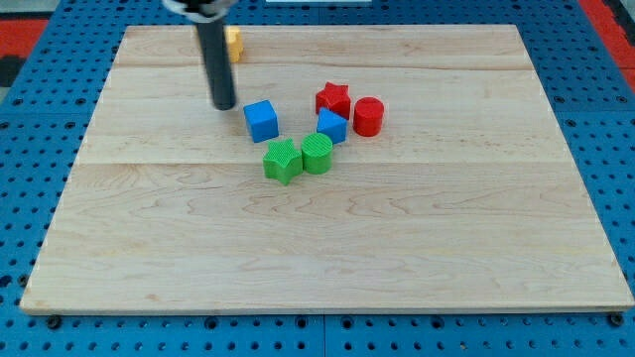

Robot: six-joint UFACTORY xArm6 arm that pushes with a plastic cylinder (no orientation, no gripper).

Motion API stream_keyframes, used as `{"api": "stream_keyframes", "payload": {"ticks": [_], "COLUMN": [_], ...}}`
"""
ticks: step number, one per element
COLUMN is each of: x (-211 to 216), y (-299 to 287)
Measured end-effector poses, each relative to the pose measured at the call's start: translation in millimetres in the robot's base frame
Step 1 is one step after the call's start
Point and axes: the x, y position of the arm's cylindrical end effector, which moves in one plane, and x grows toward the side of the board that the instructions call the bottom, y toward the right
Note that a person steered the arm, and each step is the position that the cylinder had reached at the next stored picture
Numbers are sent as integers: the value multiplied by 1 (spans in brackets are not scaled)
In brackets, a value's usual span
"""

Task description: Separate the yellow hexagon from the yellow heart

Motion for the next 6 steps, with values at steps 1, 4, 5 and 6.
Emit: {"api": "stream_keyframes", "payload": {"ticks": [1, 4, 5, 6], "x": [23, -156, -152, -109], "y": [92, 79, -44, -32]}}
